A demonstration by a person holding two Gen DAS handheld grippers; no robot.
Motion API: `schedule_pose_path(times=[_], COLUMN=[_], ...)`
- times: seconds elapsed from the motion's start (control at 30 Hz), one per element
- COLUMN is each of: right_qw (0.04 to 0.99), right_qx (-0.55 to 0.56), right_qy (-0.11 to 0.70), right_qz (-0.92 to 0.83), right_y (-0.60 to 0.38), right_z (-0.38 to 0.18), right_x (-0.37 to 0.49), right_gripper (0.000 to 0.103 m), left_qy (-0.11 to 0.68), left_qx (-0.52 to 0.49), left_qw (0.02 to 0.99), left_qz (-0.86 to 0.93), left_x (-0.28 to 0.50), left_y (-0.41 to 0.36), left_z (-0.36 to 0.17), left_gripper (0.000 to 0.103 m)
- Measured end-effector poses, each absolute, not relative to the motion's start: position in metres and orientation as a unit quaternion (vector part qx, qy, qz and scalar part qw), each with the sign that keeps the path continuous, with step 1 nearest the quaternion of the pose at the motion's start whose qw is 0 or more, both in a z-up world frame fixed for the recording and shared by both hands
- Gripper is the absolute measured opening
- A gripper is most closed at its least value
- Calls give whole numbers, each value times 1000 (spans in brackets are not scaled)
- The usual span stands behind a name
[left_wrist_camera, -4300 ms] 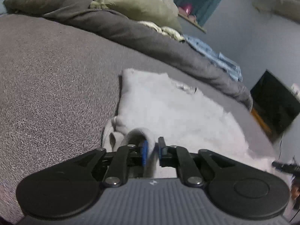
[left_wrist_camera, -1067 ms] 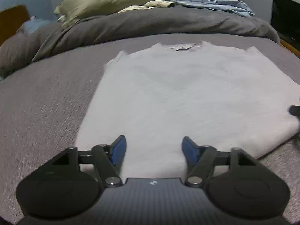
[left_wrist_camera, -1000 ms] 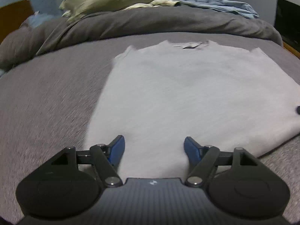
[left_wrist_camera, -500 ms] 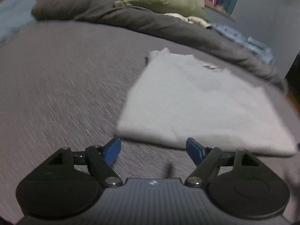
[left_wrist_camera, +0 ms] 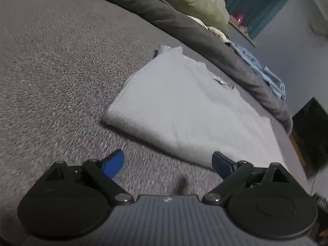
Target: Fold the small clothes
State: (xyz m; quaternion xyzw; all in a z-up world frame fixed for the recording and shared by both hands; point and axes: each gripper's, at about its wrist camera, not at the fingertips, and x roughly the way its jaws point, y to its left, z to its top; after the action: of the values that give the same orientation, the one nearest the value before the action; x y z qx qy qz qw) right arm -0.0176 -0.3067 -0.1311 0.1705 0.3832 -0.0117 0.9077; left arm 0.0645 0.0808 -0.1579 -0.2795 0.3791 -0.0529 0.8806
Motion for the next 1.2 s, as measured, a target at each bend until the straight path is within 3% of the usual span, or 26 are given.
schedule_pose_path(times=[0.4,0.47,0.5,0.53,0.6,0.63,0.67,0.7,0.8,1.0,1.2], right_qw=[910,911,912,913,913,915,919,922,929,937,927], right_qx=[217,226,225,221,204,186,162,143,116,120,104], right_qy=[352,345,343,342,352,356,357,357,348,328,360], right_qz=[12,10,5,-5,-27,-33,-37,-37,-42,-24,-15], right_y=[-316,-318,-319,-320,-318,-315,-311,-307,-295,-288,-279], right_z=[-151,-152,-152,-151,-151,-150,-149,-146,-134,-92,-61], right_x=[18,29,36,43,56,61,65,67,64,36,-13], right_gripper=[103,101,93,87,60,50,32,25,18,17,17], left_qy=[331,328,331,331,335,339,339,339,332,323,356], left_qx=[-257,-258,-250,-250,-228,-192,-154,-119,-95,-76,-82], left_qw=[906,908,910,910,914,921,928,933,938,943,930], left_qz=[-53,-37,-17,-8,-10,-13,-16,-19,-16,-38,-46], left_x=[122,129,132,134,138,140,143,144,142,110,37], left_y=[76,76,75,74,68,60,52,44,37,35,40], left_z=[-183,-184,-185,-186,-184,-179,-174,-168,-151,-110,-86], left_gripper=[95,84,61,49,34,24,19,11,8,8,8])
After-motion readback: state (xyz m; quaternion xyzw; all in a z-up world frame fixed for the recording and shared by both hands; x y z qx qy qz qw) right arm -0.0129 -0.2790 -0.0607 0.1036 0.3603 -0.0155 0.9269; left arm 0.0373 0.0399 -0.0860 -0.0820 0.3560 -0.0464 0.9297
